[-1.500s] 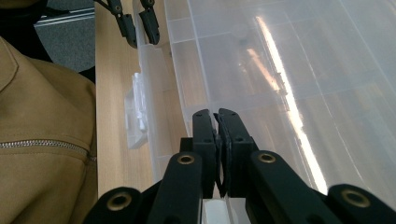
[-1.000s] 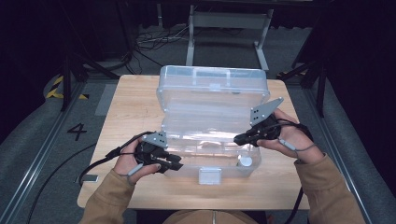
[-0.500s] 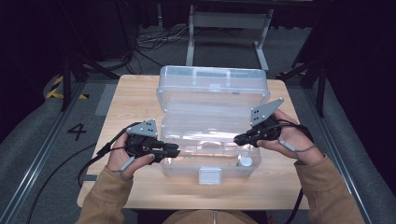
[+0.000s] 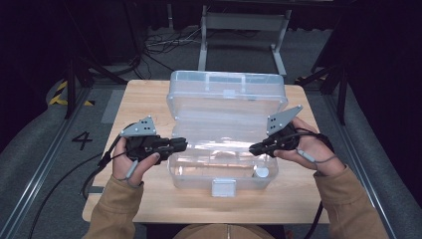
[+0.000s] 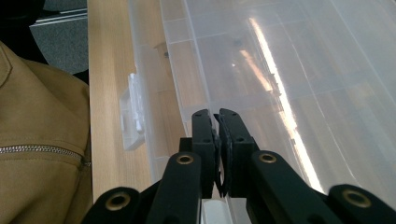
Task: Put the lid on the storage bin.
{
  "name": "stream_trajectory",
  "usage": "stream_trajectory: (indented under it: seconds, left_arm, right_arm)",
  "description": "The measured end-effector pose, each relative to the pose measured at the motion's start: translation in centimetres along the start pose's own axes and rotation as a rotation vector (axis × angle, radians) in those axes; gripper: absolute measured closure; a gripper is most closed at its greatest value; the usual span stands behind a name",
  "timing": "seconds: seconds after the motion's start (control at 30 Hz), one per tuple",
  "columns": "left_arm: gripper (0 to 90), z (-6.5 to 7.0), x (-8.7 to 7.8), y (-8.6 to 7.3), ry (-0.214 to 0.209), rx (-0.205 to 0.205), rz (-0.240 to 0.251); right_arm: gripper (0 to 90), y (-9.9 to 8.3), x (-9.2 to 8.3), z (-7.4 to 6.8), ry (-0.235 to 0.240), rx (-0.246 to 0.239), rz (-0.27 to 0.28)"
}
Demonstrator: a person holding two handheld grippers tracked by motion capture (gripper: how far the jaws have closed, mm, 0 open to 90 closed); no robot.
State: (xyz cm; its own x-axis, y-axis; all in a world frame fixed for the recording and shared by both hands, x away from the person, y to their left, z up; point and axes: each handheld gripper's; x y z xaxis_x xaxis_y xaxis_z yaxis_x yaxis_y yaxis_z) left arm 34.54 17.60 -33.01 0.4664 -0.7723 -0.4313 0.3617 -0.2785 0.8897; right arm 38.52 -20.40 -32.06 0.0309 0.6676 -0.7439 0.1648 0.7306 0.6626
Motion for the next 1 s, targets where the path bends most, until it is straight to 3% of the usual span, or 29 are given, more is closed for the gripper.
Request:
stream_trajectory:
  seconds: [0.27, 0.4, 1.0]
  left_arm:
    - [80.6, 0.0, 0.2, 0.9, 0.135, -0.033, 0.028]
    - [80.6, -0.4, 0.3, 1.0, 0.181, -0.077, 0.042]
    - [86.2, -2.0, 0.4, 1.6, 0.296, -0.128, 0.065]
  right_arm:
    - [86.1, -0.1, 0.0, -0.1, -0.002, -0.009, -0.004]
    - [86.1, -0.2, 0.1, -0.2, 0.001, -0.011, -0.004]
    - [84.9, -0.6, 0.3, -0.6, -0.008, 0.006, 0.003]
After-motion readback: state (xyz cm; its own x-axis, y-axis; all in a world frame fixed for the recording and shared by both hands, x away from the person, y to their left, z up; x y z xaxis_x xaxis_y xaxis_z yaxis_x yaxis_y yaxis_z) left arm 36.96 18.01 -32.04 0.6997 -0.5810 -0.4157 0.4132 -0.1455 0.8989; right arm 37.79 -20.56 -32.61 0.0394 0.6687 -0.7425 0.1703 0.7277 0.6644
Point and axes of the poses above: each handheld gripper's, and its own axes: x roughly forward along the jaws, y roughly out of its top, z roughly to its right, and after that the axes turned 7 degrees about y, right-handed
